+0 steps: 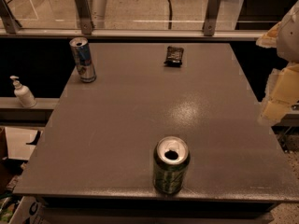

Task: Move green can near redbull can

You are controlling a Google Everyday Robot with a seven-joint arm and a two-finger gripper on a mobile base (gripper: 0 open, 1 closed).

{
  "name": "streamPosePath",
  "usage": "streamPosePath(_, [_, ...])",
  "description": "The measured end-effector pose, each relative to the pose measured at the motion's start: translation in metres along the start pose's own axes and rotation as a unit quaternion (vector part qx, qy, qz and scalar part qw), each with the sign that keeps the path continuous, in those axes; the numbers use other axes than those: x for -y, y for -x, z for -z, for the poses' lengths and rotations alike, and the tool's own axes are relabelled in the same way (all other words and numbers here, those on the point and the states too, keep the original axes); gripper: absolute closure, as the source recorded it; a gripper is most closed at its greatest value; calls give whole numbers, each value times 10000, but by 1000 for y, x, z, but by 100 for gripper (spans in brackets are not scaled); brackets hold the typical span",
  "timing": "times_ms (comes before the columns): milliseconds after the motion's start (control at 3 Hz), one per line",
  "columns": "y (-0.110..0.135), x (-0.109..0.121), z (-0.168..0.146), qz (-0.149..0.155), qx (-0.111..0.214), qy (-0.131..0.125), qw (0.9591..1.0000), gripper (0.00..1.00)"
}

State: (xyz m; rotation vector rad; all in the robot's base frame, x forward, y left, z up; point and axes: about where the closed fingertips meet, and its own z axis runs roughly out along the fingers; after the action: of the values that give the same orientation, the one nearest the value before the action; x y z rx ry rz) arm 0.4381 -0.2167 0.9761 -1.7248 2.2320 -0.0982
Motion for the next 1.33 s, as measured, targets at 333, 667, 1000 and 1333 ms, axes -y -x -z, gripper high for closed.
streamPosePath(333, [0,0,0,0,0,-1,10000,0])
streamPosePath(667, [-4,-4,-6,40,156,78,9998,0])
streamPosePath(1000, [-12,-22,-20,68,453,345,9984,0])
streamPosePath(1333, [-8,-50,-38,110,916,729,9931,0])
